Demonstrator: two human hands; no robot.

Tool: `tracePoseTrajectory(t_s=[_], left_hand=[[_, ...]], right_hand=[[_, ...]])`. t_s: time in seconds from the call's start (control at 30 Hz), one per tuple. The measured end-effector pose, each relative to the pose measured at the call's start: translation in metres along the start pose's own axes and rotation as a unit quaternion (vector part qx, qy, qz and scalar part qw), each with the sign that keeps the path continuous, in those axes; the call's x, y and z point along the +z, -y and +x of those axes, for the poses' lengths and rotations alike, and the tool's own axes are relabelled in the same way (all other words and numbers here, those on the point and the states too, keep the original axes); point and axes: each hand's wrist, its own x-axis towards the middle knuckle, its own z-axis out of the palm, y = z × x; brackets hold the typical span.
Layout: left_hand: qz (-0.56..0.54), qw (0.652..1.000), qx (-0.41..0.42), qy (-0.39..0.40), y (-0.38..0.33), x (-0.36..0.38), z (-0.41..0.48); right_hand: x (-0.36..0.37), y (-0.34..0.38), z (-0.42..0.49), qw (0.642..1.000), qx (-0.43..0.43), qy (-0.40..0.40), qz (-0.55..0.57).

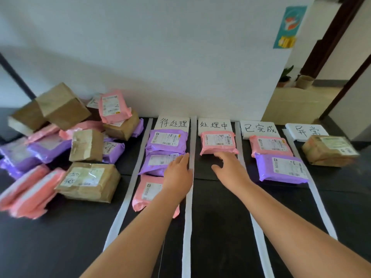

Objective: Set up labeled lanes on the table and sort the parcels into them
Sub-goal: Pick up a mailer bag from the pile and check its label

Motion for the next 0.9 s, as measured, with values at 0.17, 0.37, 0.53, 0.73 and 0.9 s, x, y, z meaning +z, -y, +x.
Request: tracePoseTrajectory(t_s=[0.17, 0.37, 0.53, 0.73, 0.9], left_hand=[[-0.013, 0.998, -0.047, -0.032, 0.023, -0.026, -0.066], [-0.013, 0.994, -0.084, -0.064, 0.055, -0.04, -0.133], [-0.045, 0.988, -0.119, -0.093, 0.095, -0.057, -0.161], [-0.079, 0.978, -0.153, -0.117, 0.161, -0.086, -0.187], [-0.053, 0.978, -0.165, -0.114, 0.244, -0.133, -0.195]], right_hand=[[0.009, 0.031, -0.046, 0.997, -0.07, 0.005, -0.011], [0.031, 0.058, -0.098, 0.994, -0.105, 0.028, -0.034], [0.052, 0.092, -0.117, 0.988, -0.148, 0.041, -0.029], [0.101, 0.148, -0.125, 0.986, -0.151, 0.06, -0.031], [0.169, 0.219, -0.131, 0.989, -0.131, 0.064, -0.006]])
